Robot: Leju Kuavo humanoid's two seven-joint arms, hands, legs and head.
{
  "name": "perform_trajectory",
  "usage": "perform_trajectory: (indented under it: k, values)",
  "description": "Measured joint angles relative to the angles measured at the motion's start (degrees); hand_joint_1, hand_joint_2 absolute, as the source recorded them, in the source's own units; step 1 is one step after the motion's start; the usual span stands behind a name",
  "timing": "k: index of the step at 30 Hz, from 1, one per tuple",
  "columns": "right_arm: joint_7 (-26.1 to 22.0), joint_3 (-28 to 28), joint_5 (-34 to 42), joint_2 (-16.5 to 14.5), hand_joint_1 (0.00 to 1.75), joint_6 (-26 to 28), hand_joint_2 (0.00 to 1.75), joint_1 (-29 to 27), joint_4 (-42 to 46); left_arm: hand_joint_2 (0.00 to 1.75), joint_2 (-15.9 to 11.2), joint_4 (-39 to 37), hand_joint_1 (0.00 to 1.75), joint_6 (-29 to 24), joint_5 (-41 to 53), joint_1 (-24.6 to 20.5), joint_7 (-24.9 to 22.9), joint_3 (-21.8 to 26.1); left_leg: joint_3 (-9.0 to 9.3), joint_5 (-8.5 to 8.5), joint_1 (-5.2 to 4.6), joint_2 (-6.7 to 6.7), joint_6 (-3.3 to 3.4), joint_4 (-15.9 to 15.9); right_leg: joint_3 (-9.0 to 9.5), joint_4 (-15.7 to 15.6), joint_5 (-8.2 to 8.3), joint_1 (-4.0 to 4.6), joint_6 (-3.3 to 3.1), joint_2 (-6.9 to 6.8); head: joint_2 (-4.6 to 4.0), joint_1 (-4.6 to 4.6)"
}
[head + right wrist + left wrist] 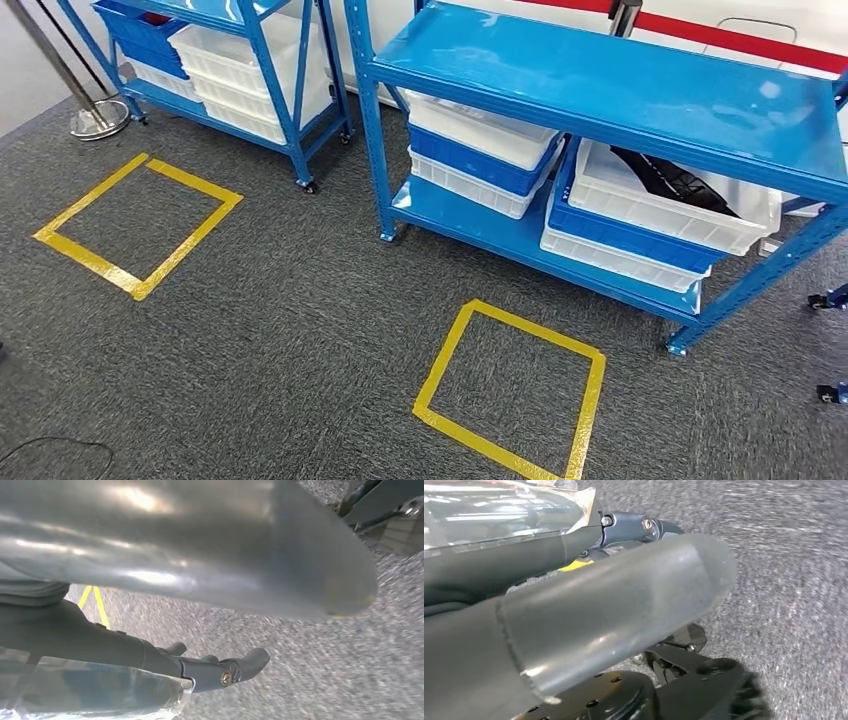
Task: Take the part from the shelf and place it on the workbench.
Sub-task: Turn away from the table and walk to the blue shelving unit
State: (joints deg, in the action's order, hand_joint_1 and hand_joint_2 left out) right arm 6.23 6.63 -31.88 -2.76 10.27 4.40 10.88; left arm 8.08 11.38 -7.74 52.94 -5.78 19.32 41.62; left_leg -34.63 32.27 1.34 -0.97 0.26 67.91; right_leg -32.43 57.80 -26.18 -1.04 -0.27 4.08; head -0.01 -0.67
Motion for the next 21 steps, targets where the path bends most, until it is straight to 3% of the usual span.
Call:
perform_trajectory:
  k: [2, 4, 6, 8, 10, 12, 13, 14, 15, 17, 19, 21]
  values:
    - [-0.02, 0.15, 0.02, -0.1, 0.0, 0.0, 0.0, 0.04, 0.0, 0.0, -0.05, 0.01, 0.0, 0.0, 0.0, -0.03, 0.01, -0.01, 3.2, -3.05, -0.05, -2.82, 0.69, -7.11, -0.05, 0.07, 0.14, 0.13, 0.27, 1.43, 0.01, 0.05]
    - [-0.04, 0.21, 0.03, -0.23, 0.0, 0.0, 0.0, 0.11, 0.0, 0.0, -0.1, 0.01, 0.0, 0.02, 0.01, -0.05, 0.02, -0.02, 4.29, -3.5, -0.36, -4.13, 1.08, -9.65, -0.45, 0.05, 0.44, 0.01, 0.87, 2.64, 0.01, 0.07]
    - [-0.04, 0.29, 0.05, -0.26, 0.0, 0.02, 0.0, -0.02, 0.0, 0.0, -0.04, 0.01, 0.0, 0.04, 0.02, -0.12, 0.04, -0.05, 4.55, -4.04, -0.53, -2.68, 1.54, -10.44, -1.07, -0.14, 0.82, -0.09, 1.69, 3.4, 0.0, 0.04]
    - [-0.04, 0.35, 0.08, -0.2, 0.0, 0.04, 0.0, -0.12, 0.0, 0.0, 0.03, 0.01, 0.0, 0.09, 0.03, -0.19, 0.06, -0.11, 4.98, -4.91, -0.42, -1.08, 2.24, -11.8, -2.41, 1.64, -0.22, 0.21, 1.91, 1.1, 0.01, 0.3]
    - [-0.07, 0.41, 0.11, -0.14, 0.0, 0.04, 0.0, 0.02, 0.0, 0.0, 0.05, 0.01, 0.0, 0.13, 0.04, -0.11, 0.06, -0.16, 5.09, -5.32, -0.52, 0.68, 2.61, -12.44, -5.4, 7.72, -3.37, 0.3, 1.5, -2.17, 0.01, 0.67]
    - [-0.14, 0.49, 0.1, -0.11, 0.0, 0.04, 0.0, 0.04, 0.0, 0.0, 0.05, 0.01, 0.0, 0.14, 0.05, -0.01, 0.04, -0.18, 4.96, -5.34, -0.67, 2.58, 2.67, -12.41, -8.36, 14.19, -5.84, 0.06, 1.72, -3.16, 0.0, 0.81]
    - [-0.16, 0.54, 0.1, -0.07, 0.0, 0.04, 0.0, -0.06, 0.0, 0.0, 0.05, 0.01, 0.0, 0.16, 0.06, -0.01, 0.02, -0.19, 4.94, -5.3, -0.69, 3.45, 2.62, -12.39, -8.54, 15.01, -5.89, -0.12, 2.22, -3.42, 0.01, 0.81]
    - [-0.17, 0.57, 0.1, -0.01, 0.0, 0.04, 0.0, -0.16, 0.0, 0.0, 0.08, 0.01, 0.0, 0.18, 0.07, -0.03, 0.01, -0.21, 4.95, -5.24, -0.65, 4.19, 2.52, -12.34, -7.46, 13.41, -5.08, -0.32, 2.87, -3.75, 0.0, 0.84]
    - [-0.17, 0.6, 0.1, 0.07, 0.0, 0.04, 0.0, -0.24, 0.0, 0.0, 0.11, 0.01, 0.0, 0.2, 0.07, -0.05, 0.0, -0.22, 4.98, -5.13, -0.62, 4.87, 2.35, -12.21, -5.33, 9.83, -3.76, -0.54, 3.54, -4.48, -0.01, 0.85]
    - [-0.19, 0.62, 0.09, 0.13, 0.0, 0.05, 0.0, -0.11, 0.01, 0.0, 0.16, 0.02, 0.0, 0.21, 0.07, -0.09, -0.03, -0.24, 5.0, -4.59, -0.8, 6.09, 1.61, -11.63, -1.06, 2.32, -1.45, -0.61, 3.92, -7.2, -0.01, 0.92]
    - [-0.21, 0.62, 0.07, 0.07, 0.0, 0.08, 0.0, 0.05, 0.02, 0.0, 0.14, 0.04, 0.0, 0.15, 0.07, -0.2, -0.06, -0.24, 5.22, -4.02, -1.06, 7.18, 0.82, -11.18, 0.43, -0.44, -0.61, -0.42, 3.09, -8.44, 0.0, 0.79]
    - [-0.22, 0.63, 0.03, 0.06, 0.0, 0.11, 0.0, -0.02, 0.02, 0.0, 0.14, 0.05, 0.0, 0.11, 0.07, -0.38, -0.08, -0.25, 5.62, -3.74, -0.84, 8.16, 0.23, -11.18, 0.25, -0.46, -0.37, -0.46, 2.12, -7.14, 0.0, 0.62]
